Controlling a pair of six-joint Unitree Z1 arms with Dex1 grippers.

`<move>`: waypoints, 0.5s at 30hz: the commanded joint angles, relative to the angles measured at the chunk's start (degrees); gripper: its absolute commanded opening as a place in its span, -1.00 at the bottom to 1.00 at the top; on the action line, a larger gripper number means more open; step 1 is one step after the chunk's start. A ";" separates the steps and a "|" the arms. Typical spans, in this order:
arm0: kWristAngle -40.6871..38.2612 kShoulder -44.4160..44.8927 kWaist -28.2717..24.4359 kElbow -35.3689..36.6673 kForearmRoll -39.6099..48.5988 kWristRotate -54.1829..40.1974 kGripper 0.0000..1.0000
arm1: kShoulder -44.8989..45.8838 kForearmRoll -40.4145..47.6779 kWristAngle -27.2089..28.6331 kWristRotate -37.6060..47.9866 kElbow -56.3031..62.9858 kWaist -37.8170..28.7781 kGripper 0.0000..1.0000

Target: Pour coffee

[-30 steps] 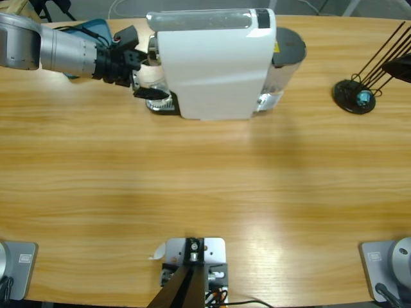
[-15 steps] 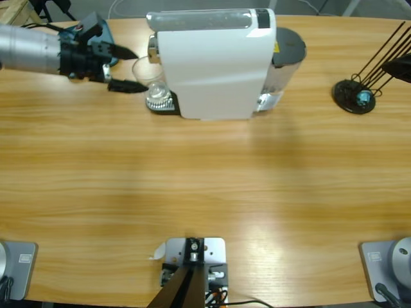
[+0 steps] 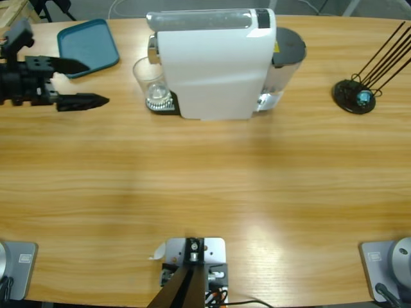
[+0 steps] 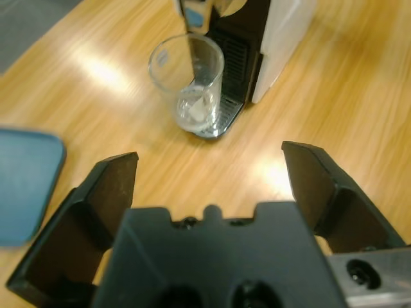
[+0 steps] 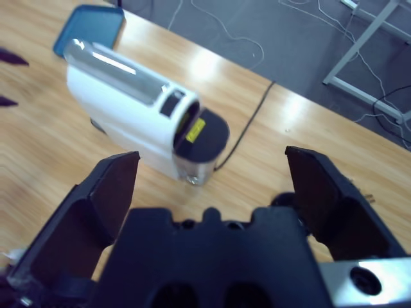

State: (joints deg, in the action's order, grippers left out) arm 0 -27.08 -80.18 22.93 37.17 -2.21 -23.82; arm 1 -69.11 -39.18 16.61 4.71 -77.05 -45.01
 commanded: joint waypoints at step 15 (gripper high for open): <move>10.21 17.22 5.28 -3.77 12.98 11.52 0.94 | -32.55 -18.67 -18.09 6.66 -30.49 10.47 -1.00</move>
State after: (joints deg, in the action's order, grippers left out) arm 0 -19.33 -66.27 27.52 36.09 10.05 -11.88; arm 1 -92.04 -53.44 2.40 10.74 -101.69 -35.39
